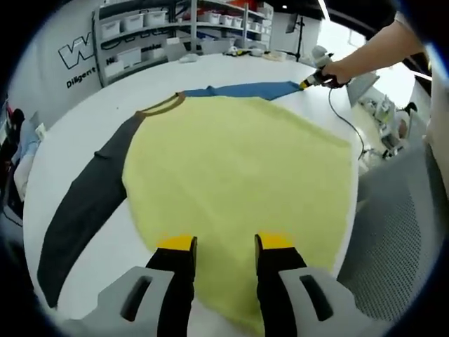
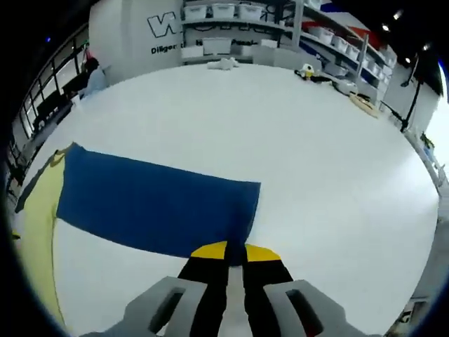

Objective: Fold the garment on the visible template until the final outline fits inside the template.

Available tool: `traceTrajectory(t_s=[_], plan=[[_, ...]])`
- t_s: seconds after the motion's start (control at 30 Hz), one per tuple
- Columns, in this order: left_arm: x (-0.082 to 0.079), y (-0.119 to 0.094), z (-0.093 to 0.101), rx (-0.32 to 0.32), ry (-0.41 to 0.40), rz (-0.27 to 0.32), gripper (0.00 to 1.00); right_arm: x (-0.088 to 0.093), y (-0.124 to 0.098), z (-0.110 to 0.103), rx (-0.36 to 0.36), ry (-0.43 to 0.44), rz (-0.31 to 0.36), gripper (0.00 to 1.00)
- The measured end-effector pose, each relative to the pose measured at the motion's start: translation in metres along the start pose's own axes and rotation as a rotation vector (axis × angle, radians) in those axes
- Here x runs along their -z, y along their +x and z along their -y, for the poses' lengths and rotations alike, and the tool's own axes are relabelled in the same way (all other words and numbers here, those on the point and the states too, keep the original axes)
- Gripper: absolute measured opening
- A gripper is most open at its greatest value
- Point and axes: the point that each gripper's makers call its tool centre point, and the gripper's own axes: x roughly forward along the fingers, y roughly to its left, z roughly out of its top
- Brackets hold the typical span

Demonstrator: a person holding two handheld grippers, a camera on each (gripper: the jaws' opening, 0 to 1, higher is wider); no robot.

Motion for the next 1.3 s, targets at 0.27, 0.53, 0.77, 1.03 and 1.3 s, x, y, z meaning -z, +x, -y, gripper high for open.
traceTrajectory(t_s=[0.27,0.53,0.77,1.03,1.3], plan=[[0.023,0.002,-0.002,-0.017,-0.007,-0.083,0.19,0.001,-0.008,0.008,0.006,-0.098,0.004,0.00],[0.019,0.002,-0.003,-0.015,-0.028,-0.059,0.15,0.003,-0.011,0.019,-0.003,-0.076,-0.017,0.00],[0.019,0.002,0.000,-0.028,-0.056,-0.061,0.15,0.010,-0.017,0.004,-0.051,-0.023,-0.019,0.00],[-0.001,0.000,-0.005,-0.021,-0.042,-0.012,0.16,0.010,-0.024,0.017,0.022,0.002,-0.017,0.04],[-0.045,0.008,-0.075,-0.090,-0.022,0.054,0.25,-0.032,-0.023,-0.006,-0.024,-0.140,0.083,0.15]])
